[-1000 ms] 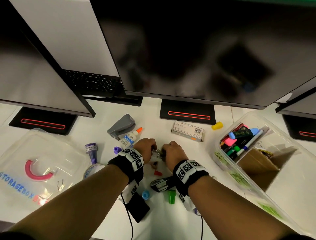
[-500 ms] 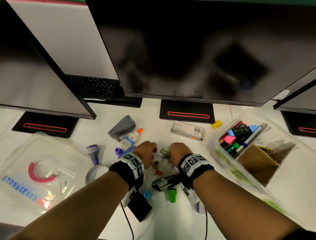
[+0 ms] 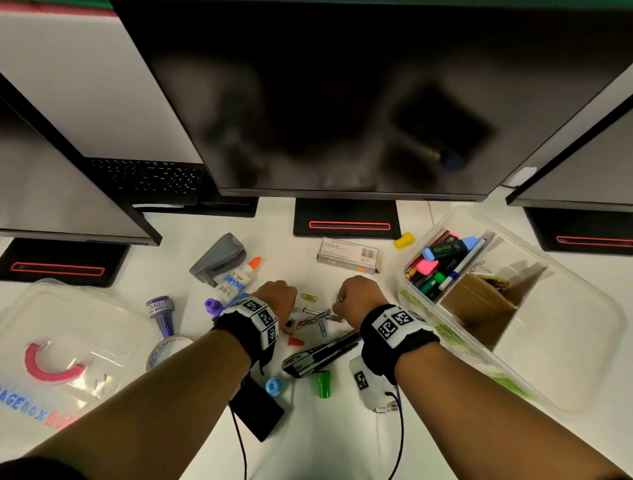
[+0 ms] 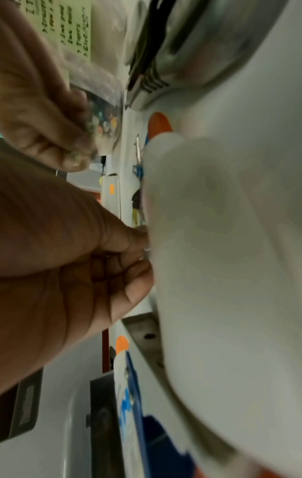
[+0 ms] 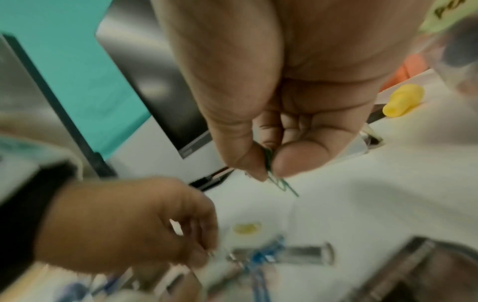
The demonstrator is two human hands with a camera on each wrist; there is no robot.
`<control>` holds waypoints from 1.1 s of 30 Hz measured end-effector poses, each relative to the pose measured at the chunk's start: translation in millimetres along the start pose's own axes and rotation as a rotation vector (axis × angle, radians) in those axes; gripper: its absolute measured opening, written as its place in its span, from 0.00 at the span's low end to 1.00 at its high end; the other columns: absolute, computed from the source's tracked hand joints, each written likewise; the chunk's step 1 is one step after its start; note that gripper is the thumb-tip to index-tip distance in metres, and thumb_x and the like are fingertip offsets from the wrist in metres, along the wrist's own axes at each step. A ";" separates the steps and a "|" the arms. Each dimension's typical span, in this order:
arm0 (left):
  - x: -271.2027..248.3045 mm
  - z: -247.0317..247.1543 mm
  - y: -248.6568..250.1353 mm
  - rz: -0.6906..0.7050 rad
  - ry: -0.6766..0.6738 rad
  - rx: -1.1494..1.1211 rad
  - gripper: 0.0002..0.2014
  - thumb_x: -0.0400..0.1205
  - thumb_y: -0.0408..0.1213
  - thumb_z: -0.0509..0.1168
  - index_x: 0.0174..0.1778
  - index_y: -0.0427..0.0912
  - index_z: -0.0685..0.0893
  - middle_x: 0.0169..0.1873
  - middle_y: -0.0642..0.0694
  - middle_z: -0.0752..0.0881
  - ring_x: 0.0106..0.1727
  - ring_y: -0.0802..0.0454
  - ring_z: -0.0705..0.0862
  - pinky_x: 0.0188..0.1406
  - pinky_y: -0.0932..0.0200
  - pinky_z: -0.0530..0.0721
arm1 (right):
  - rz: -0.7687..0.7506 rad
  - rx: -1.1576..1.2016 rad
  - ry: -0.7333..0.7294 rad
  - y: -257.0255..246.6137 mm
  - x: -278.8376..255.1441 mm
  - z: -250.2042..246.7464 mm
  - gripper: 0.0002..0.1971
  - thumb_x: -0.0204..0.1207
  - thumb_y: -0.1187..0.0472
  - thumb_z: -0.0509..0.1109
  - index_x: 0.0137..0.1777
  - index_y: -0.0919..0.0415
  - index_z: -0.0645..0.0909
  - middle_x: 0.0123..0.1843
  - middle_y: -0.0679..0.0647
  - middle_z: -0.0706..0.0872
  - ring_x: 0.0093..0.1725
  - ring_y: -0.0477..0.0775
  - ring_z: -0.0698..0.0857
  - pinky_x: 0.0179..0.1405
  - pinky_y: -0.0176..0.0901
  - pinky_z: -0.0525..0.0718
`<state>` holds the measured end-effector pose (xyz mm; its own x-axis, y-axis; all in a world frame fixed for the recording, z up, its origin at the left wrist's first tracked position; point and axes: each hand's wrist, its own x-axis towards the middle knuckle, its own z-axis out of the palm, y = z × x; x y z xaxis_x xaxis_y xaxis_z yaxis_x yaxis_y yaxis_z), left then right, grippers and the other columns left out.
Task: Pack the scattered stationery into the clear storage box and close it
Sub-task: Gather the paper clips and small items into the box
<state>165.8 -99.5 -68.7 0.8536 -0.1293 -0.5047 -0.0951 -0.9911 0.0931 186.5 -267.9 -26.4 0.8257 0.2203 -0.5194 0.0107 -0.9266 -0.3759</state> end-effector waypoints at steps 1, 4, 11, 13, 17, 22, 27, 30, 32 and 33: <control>0.7 2.9 -1.1 -0.003 -0.001 -0.004 0.14 0.73 0.38 0.70 0.53 0.46 0.78 0.54 0.43 0.80 0.57 0.42 0.81 0.55 0.53 0.81 | -0.022 0.053 0.042 -1.0 -4.6 -5.1 0.11 0.73 0.59 0.70 0.48 0.67 0.85 0.50 0.62 0.84 0.50 0.61 0.83 0.43 0.41 0.74; 2.8 0.5 2.5 0.007 0.003 0.020 0.12 0.74 0.41 0.69 0.51 0.48 0.76 0.51 0.45 0.81 0.56 0.43 0.83 0.53 0.53 0.81 | -0.065 0.240 0.151 -6.5 -26.7 -27.5 0.10 0.70 0.63 0.71 0.29 0.56 0.77 0.45 0.60 0.87 0.49 0.63 0.88 0.49 0.47 0.86; 11.7 -17.6 17.3 0.025 -0.087 0.079 0.13 0.78 0.36 0.63 0.58 0.39 0.80 0.60 0.40 0.84 0.62 0.41 0.83 0.58 0.54 0.80 | 0.153 0.600 0.554 56.0 -47.7 -113.5 0.10 0.69 0.68 0.73 0.29 0.56 0.80 0.36 0.59 0.86 0.39 0.61 0.86 0.51 0.56 0.88; 11.7 -16.7 17.1 0.016 -0.101 0.069 0.13 0.77 0.35 0.63 0.57 0.39 0.81 0.59 0.39 0.84 0.62 0.40 0.83 0.58 0.54 0.80 | 0.306 0.490 0.611 90.4 -45.2 -135.8 0.04 0.70 0.65 0.73 0.37 0.64 0.84 0.42 0.64 0.89 0.45 0.64 0.88 0.52 0.55 0.88; 8.5 -16.7 16.0 0.001 -0.076 0.022 0.11 0.77 0.36 0.63 0.54 0.39 0.81 0.57 0.39 0.85 0.60 0.40 0.82 0.57 0.53 0.80 | 0.520 0.173 0.427 137.6 -41.2 -148.6 0.15 0.75 0.60 0.69 0.55 0.71 0.84 0.46 0.65 0.84 0.47 0.65 0.84 0.34 0.45 0.82; 2.2 -15.4 13.1 -0.006 -0.057 -0.026 0.12 0.79 0.36 0.63 0.56 0.39 0.81 0.59 0.39 0.84 0.61 0.41 0.81 0.58 0.53 0.79 | 0.549 0.345 0.399 137.3 -41.7 -151.3 0.16 0.74 0.66 0.70 0.61 0.69 0.82 0.61 0.67 0.86 0.60 0.67 0.86 0.57 0.53 0.87; -1.5 -17.6 7.5 0.002 -0.095 -0.101 0.13 0.77 0.38 0.68 0.58 0.42 0.83 0.58 0.43 0.85 0.60 0.44 0.83 0.58 0.55 0.80 | 0.383 0.122 0.509 77.6 -50.0 -153.3 0.10 0.79 0.66 0.62 0.52 0.72 0.82 0.57 0.69 0.85 0.54 0.67 0.84 0.53 0.49 0.82; -2.8 -21.2 7.6 0.041 -0.069 -0.162 0.12 0.80 0.39 0.64 0.58 0.43 0.84 0.61 0.42 0.81 0.62 0.45 0.81 0.62 0.56 0.78 | 0.181 0.141 0.508 29.0 -51.4 -129.5 0.12 0.79 0.64 0.62 0.53 0.67 0.85 0.55 0.63 0.87 0.56 0.62 0.84 0.55 0.44 0.80; -1.8 -23.4 9.3 0.052 -0.054 -0.200 0.11 0.80 0.39 0.64 0.56 0.43 0.85 0.62 0.44 0.80 0.64 0.46 0.80 0.65 0.56 0.78 | 0.058 0.094 0.391 4.4 -46.0 -97.5 0.11 0.78 0.64 0.63 0.54 0.64 0.86 0.55 0.61 0.88 0.56 0.59 0.85 0.54 0.40 0.80; -1.2 -24.7 9.8 0.057 -0.045 -0.197 0.10 0.80 0.39 0.65 0.55 0.42 0.85 0.62 0.44 0.80 0.64 0.46 0.80 0.65 0.56 0.79 | -0.004 0.048 0.287 -6.3 -41.5 -77.1 0.12 0.79 0.63 0.63 0.55 0.65 0.86 0.57 0.60 0.87 0.57 0.59 0.85 0.56 0.41 0.81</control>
<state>176.5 -108.3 -46.0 0.8252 -0.1907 -0.5316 -0.0366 -0.9573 0.2866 195.7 -294.7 56.7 0.9517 0.1224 -0.2817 -0.0066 -0.9088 -0.4172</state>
